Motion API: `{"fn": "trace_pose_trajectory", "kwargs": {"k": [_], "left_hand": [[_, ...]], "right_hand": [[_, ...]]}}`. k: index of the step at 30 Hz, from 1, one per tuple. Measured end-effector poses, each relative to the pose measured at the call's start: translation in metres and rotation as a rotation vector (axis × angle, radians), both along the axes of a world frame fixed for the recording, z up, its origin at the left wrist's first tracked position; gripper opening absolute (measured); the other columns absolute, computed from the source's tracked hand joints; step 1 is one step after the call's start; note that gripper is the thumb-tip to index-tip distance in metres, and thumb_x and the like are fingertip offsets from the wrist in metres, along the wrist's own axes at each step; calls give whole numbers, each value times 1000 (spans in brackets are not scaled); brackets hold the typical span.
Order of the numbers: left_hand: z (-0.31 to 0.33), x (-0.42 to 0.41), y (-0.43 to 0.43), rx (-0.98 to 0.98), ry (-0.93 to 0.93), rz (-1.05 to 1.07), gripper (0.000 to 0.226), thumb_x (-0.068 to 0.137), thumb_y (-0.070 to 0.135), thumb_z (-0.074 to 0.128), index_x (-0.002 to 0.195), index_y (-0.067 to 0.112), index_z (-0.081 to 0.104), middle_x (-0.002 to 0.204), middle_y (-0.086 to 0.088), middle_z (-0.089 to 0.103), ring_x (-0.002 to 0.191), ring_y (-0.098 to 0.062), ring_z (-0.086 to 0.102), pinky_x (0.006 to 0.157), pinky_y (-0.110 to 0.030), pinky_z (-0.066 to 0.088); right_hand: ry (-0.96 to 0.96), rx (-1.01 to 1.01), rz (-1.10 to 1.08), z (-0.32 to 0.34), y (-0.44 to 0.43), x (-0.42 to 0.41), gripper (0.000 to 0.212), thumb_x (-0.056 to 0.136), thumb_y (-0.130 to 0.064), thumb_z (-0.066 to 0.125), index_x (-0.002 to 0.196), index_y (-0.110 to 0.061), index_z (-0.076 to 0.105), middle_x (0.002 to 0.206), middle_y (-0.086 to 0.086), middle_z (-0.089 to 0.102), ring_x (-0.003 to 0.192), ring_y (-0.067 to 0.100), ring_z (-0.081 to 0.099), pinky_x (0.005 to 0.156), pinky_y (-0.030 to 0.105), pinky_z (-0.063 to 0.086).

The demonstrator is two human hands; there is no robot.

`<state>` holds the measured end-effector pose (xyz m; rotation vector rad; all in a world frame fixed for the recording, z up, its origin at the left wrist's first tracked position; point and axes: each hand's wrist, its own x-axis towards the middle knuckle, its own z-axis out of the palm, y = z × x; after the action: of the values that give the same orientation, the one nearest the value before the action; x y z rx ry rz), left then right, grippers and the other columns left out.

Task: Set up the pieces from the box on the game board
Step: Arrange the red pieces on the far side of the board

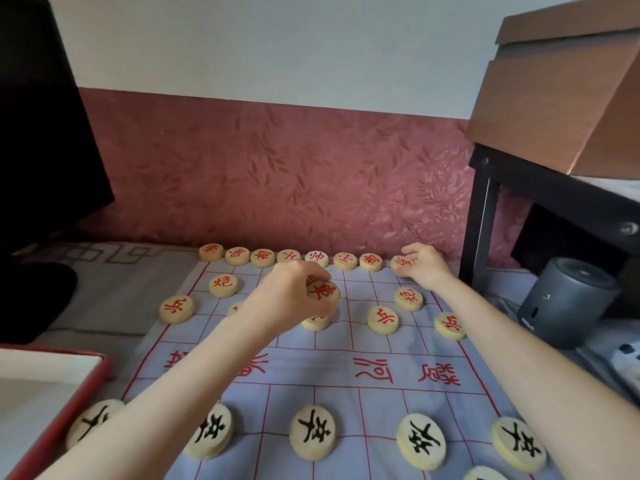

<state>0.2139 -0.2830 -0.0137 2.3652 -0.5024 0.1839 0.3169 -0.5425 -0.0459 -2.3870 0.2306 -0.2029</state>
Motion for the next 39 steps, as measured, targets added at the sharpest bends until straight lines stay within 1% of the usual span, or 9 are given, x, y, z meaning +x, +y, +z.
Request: {"fn": "trace_pose_trajectory", "kwargs": {"k": [8, 17, 22, 24, 27, 31, 34, 36, 39], "left_hand": [[-5, 15, -18, -32, 16, -50, 43, 74, 24, 74, 115, 16, 62, 101, 3, 64, 88, -5, 57, 70, -5, 40], [-17, 30, -25, -41, 38, -56, 46, 71, 23, 76, 114, 15, 62, 101, 2, 65, 90, -7, 57, 79, -14, 42], [-16, 56, -55, -71, -6, -59, 38, 72, 22, 75, 107, 10, 67, 99, -3, 69, 91, -13, 60, 79, -19, 45], [-13, 71, -74, -47, -28, -64, 34, 71, 23, 75, 103, 13, 68, 95, -2, 68, 89, -14, 60, 76, -20, 45], [-11, 93, -106, 12, -16, -111, 32, 69, 25, 75, 98, 14, 69, 95, -7, 69, 90, -21, 62, 81, -34, 51], [-18, 116, -141, -10, 17, -134, 29, 72, 22, 72, 97, 7, 68, 97, -12, 70, 92, -23, 63, 85, -37, 51], [-23, 129, -159, 19, 34, -159, 24, 74, 18, 70, 95, 5, 67, 90, -7, 65, 83, -16, 56, 81, -32, 47], [-22, 135, -169, 43, 32, -169, 12, 76, 18, 68, 87, 14, 64, 83, -2, 56, 81, -12, 51, 76, -27, 44], [-23, 141, -183, 71, 35, -186, 28, 77, 18, 68, 103, 10, 67, 96, -9, 66, 92, -19, 61, 87, -32, 49]], "right_hand": [[-6, -26, -4, -11, -3, 17, 52, 72, -7, 77, 120, -5, 56, 114, 15, 63, 107, 28, 58, 90, 32, 45], [-29, -118, -2, -13, 1, 11, 55, 78, -22, 74, 127, -7, 53, 129, 14, 54, 117, 28, 52, 91, 32, 41], [-145, -69, -34, 1, -1, -26, 40, 88, -13, 60, 127, -9, 53, 132, 10, 51, 121, 24, 50, 95, 30, 39], [-152, -48, -5, 9, -4, -45, 37, 88, -10, 59, 125, -9, 56, 129, 9, 56, 115, 21, 54, 92, 27, 40], [-138, -12, 36, 17, -12, -74, 32, 87, -11, 59, 120, -10, 60, 120, 4, 62, 102, 13, 57, 86, 21, 40], [-124, 9, 52, 19, -26, -103, 29, 88, -12, 60, 116, -13, 62, 113, 0, 64, 99, 9, 58, 85, 20, 42], [-119, 27, 43, 12, -37, -114, 28, 88, -11, 59, 115, -14, 63, 109, -2, 64, 92, 5, 58, 75, 10, 41], [-114, 23, 29, 7, -43, -117, 28, 88, -12, 58, 115, -16, 62, 108, -5, 63, 89, 1, 57, 70, 4, 38], [-102, 18, 9, 1, -51, -119, 28, 90, -12, 57, 117, -16, 61, 109, -5, 62, 92, 3, 56, 71, 5, 38]]}}
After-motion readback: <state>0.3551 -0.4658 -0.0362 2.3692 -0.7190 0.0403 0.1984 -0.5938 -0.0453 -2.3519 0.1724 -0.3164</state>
